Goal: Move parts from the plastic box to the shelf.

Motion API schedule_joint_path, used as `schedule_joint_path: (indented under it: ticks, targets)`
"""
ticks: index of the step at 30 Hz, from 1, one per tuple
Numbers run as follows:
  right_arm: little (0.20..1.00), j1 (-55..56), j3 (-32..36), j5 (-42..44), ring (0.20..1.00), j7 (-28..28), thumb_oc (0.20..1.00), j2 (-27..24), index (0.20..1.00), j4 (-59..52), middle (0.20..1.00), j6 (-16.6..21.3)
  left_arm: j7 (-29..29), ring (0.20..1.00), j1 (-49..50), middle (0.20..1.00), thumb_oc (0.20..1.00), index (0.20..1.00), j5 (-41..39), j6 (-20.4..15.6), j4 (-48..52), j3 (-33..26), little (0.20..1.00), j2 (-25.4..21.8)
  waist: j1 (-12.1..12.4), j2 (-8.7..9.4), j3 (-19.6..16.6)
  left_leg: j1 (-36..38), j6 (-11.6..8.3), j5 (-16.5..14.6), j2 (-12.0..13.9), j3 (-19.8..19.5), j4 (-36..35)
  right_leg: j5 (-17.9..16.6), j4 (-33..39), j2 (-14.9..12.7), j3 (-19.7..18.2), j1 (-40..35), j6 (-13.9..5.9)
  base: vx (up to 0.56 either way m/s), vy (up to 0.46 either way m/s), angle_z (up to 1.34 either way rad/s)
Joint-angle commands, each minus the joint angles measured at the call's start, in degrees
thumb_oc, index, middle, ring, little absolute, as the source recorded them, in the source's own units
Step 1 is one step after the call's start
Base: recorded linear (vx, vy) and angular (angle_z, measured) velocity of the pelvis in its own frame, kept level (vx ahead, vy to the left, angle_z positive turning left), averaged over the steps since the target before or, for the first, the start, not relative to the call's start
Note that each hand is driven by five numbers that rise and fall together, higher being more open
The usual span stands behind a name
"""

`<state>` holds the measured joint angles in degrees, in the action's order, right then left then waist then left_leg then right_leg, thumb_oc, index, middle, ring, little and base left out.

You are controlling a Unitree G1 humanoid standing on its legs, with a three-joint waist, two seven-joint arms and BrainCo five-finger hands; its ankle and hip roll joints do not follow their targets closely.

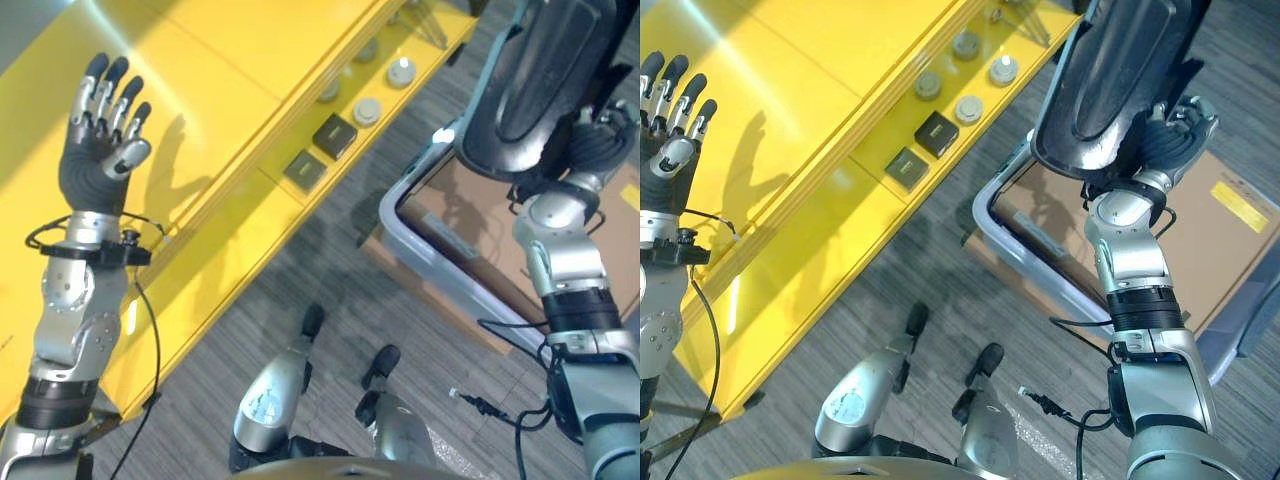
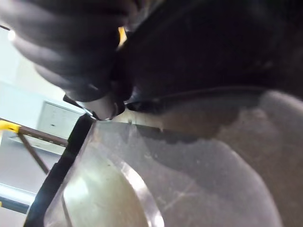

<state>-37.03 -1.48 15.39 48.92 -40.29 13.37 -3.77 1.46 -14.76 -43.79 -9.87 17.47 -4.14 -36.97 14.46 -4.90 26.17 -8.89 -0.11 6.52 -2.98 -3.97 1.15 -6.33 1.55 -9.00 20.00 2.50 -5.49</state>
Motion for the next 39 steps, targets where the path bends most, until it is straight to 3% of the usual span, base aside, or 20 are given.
schedule_joint_path:
  ticks: [1,9,20,25,37,39]
  targets:
    - [0.200,1.94,-1.31,-3.91,0.200,-0.96,0.200,-0.28,0.200,-1.44,0.200,4.04,-1.47,1.000,0.81,1.000,1.000,1.000,-1.34,2.19,-0.72,3.91,1.000,0.73,-0.64,2.46,-9.53,0.20,-1.02,-2.36,3.11,-1.70,-0.67,0.71,0.55,-3.34,-1.94,-1.70,-3.52,0.04,0.006,-0.24]
    - [0.200,0.82,-8.19,-7.17,0.200,-6.57,0.200,5.87,0.200,-6.75,0.200,2.66,3.38,1.000,-11.46,1.000,1.000,1.000,-2.26,12.05,-8.35,15.85,1.000,7.44,-6.21,3.60,-17.11,7.61,-1.49,-2.82,5.40,2.97,-3.28,0.34,3.09,-1.93,-5.12,-5.98,-3.02,0.09,-0.012,-0.29]
    - [0.200,0.64,-12.56,-5.93,0.200,-11.59,0.200,8.41,0.200,-4.98,0.200,3.28,8.04,1.000,-21.91,1.000,1.000,1.000,-3.75,15.24,-20.60,24.78,1.000,16.77,-12.01,4.58,-22.49,12.75,-2.17,-2.68,7.80,7.87,-5.10,0.41,3.45,-0.66,-8.85,-7.21,-2.89,0.05,-0.039,-0.28]
    - [0.200,1.17,-12.45,-4.90,0.200,-12.17,0.200,8.05,0.200,-4.35,0.200,3.39,10.88,1.000,-22.95,1.000,1.000,1.000,-3.44,18.54,-21.33,26.03,1.000,18.85,-13.38,4.88,-23.31,13.39,-2.27,-2.90,8.24,8.88,-4.90,0.35,3.45,-0.33,-9.70,-7.24,-2.92,0.02,-0.026,-0.11]
    - [0.200,1.88,-11.67,-3.68,0.200,-12.97,0.200,8.01,0.200,-2.52,0.200,3.76,12.13,1.000,-26.04,1.000,1.000,1.000,7.24,21.73,-25.31,28.26,1.000,19.20,-14.57,5.05,-24.54,14.57,-2.27,-3.22,8.42,9.50,-5.20,0.47,3.45,-0.12,-10.43,-7.57,-3.31,0.01,-0.007,-0.04]
    - [0.200,1.66,-11.67,-3.79,0.200,-13.39,0.200,8.12,0.200,-1.96,0.200,3.36,11.09,1.000,-26.41,1.000,1.000,1.000,7.59,20.61,-26.27,28.95,1.000,19.45,-14.60,5.12,-24.74,14.78,-2.23,-3.36,8.36,9.34,-5.33,0.56,3.45,-0.10,-10.50,-7.66,-3.39,0.04,-0.004,0.01]
